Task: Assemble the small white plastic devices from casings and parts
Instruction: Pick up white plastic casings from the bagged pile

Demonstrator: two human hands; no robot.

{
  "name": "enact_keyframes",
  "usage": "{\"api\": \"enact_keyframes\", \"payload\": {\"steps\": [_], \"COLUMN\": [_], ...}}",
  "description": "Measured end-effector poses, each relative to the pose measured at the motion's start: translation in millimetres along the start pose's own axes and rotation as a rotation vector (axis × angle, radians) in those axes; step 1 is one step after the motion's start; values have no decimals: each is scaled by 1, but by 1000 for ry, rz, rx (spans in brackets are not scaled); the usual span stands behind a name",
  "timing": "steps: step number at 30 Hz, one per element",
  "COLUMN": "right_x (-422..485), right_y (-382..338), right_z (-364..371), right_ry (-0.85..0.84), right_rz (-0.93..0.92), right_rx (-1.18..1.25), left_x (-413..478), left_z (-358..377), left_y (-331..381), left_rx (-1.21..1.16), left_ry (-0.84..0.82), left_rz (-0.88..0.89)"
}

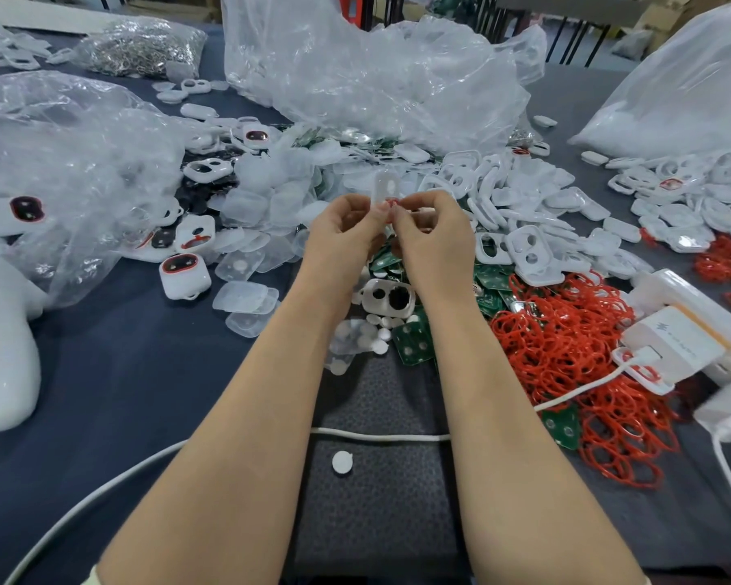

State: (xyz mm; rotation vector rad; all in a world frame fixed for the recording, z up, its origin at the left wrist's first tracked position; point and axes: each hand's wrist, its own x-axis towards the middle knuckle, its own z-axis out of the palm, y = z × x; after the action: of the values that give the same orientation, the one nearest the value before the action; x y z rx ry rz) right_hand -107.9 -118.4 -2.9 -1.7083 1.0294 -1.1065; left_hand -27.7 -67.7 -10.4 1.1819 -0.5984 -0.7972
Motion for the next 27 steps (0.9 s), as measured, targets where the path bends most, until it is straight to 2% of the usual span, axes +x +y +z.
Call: {"api": "enact_keyframes", "payload": {"steps": [3, 8, 13, 19, 24, 27], "right_x": [3, 6, 3, 0, -1, -1], "right_y": [1, 1, -2, -2, -4, -4], "right_z": [-2, -4, -6, -5, -5, -7], "right_ry": [-61, -90, -90, 21, 92, 76], "right_rz": [210, 326, 246, 54, 75, 72], "right_rx": [261, 365, 347, 82, 82, 107], "left_x": [-4, -7, -3, -1, 2, 3], "left_z": [1, 3, 1, 3, 4, 3], "left_y": [1, 4, 2, -2, -3, -3], "left_rx": [90, 205, 226, 274, 37, -130], "left_ry": [-59, -11, 172, 166, 106, 60], "left_rz": [83, 174, 166, 143, 23, -62]}}
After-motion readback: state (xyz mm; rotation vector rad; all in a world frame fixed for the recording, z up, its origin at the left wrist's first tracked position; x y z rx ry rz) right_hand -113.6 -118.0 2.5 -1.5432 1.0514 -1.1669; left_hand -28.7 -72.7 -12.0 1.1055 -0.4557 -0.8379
